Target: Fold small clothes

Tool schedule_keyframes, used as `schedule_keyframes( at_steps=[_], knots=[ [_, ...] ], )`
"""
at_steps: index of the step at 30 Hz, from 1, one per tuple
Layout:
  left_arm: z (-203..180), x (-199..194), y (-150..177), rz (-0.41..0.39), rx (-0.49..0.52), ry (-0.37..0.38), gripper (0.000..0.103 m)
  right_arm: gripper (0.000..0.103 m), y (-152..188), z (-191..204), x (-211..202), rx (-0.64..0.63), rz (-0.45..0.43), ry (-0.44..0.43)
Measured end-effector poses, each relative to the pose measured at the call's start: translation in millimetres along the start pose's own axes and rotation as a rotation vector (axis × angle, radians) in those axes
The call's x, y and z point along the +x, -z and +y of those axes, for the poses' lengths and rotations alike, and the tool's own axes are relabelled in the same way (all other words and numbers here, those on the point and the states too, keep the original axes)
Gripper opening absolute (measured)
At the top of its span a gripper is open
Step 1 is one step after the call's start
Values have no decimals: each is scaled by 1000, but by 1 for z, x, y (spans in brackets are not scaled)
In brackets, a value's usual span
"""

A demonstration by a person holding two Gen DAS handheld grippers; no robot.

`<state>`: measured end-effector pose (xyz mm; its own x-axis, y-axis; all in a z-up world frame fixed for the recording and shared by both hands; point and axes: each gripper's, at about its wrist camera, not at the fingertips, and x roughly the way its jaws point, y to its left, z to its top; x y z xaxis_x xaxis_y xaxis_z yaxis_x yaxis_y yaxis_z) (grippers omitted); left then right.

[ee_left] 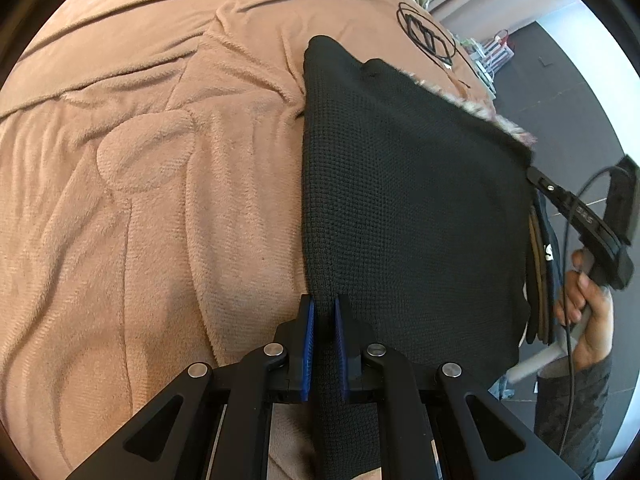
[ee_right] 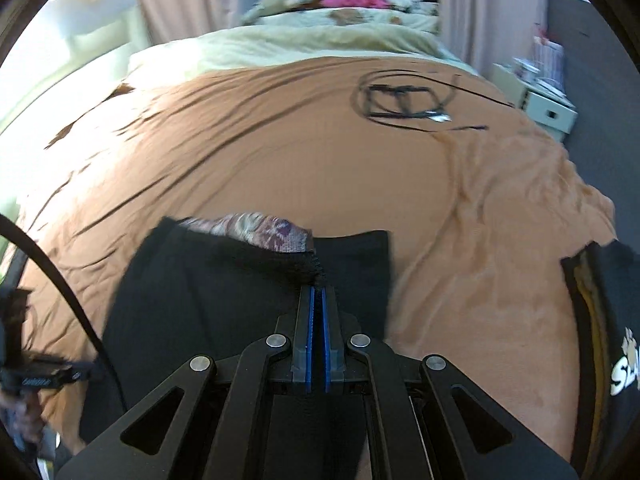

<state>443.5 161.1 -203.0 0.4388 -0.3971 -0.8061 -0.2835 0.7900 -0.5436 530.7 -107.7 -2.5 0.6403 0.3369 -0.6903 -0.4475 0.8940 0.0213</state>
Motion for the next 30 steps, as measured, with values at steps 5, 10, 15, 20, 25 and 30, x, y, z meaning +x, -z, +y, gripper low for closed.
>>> schedule_keyframes(
  at_steps=[5, 10, 15, 20, 25, 30],
  knots=[
    [-2, -9, -8, -16, 6, -4, 19, 14, 2, 0, 14, 66, 55, 13],
    [-4, -13, -24, -52, 11, -24, 33, 58, 5, 4, 24, 80, 63, 7],
    [-9, -9, -46, -91, 14, -38, 46, 59, 0, 0, 51, 101, 126, -13],
    [-17, 6, -65, -97, 40, -71, 46, 59, -10, -13, 76, 117, 171, 15],
    [-19, 21, -85, -92, 54, -104, 46, 59, -20, -24, 93, 133, 186, 49],
    [-20, 31, -104, -90, 65, -128, 46, 59, -24, -42, 107, 182, 197, 35]
  ],
)
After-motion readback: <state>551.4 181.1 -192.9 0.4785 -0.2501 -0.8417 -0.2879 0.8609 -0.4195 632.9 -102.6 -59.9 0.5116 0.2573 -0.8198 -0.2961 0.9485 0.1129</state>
